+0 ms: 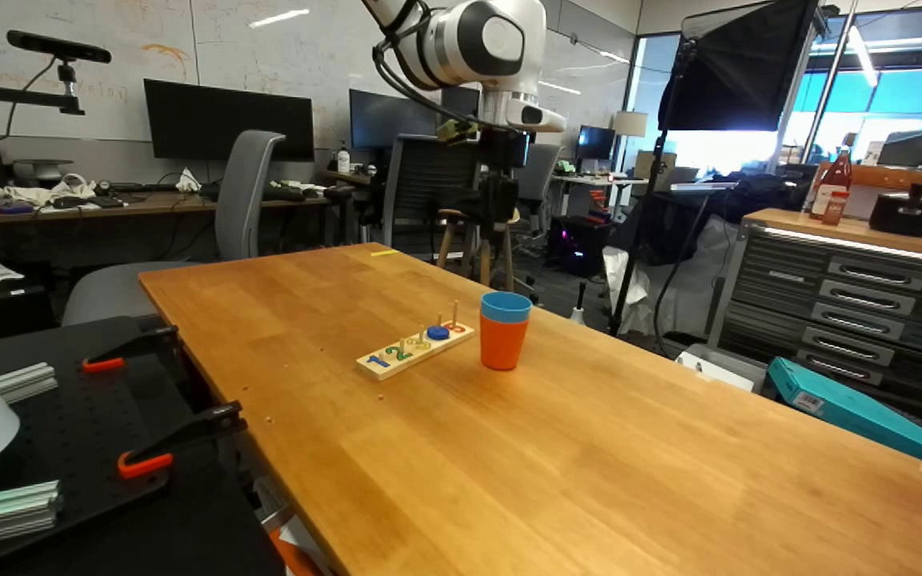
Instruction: Put the blue cup inside the orange cup
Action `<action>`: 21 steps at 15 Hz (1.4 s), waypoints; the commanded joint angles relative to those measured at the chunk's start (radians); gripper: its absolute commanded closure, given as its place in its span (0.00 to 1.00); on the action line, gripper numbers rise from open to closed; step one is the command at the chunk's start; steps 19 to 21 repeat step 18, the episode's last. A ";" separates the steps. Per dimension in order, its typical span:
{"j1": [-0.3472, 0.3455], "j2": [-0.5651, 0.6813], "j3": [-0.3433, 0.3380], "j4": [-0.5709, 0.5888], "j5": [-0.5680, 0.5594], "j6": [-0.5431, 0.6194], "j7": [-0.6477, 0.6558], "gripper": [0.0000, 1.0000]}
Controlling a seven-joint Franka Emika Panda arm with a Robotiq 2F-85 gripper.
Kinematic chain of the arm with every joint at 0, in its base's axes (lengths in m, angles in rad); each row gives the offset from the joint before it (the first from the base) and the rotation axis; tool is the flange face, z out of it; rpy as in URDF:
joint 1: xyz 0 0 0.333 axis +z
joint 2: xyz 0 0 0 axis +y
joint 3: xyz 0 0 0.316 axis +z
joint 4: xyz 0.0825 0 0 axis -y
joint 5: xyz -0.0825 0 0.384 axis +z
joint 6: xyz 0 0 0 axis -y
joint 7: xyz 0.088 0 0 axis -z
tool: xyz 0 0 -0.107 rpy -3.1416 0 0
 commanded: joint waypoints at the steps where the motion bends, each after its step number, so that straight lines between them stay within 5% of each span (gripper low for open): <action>1: 0.008 -0.087 0.077 0.074 0.097 -0.218 -0.122 0.02; 9: 0.051 -0.141 0.171 0.320 0.141 -0.610 -0.339 0.00; 14: 0.050 -0.121 0.155 0.404 0.112 -0.611 -0.375 0.00; 15: 0.054 -0.152 0.158 0.335 0.122 -0.584 -0.366 0.00; 21: 0.051 -0.144 0.154 0.356 0.122 -0.585 -0.366 0.00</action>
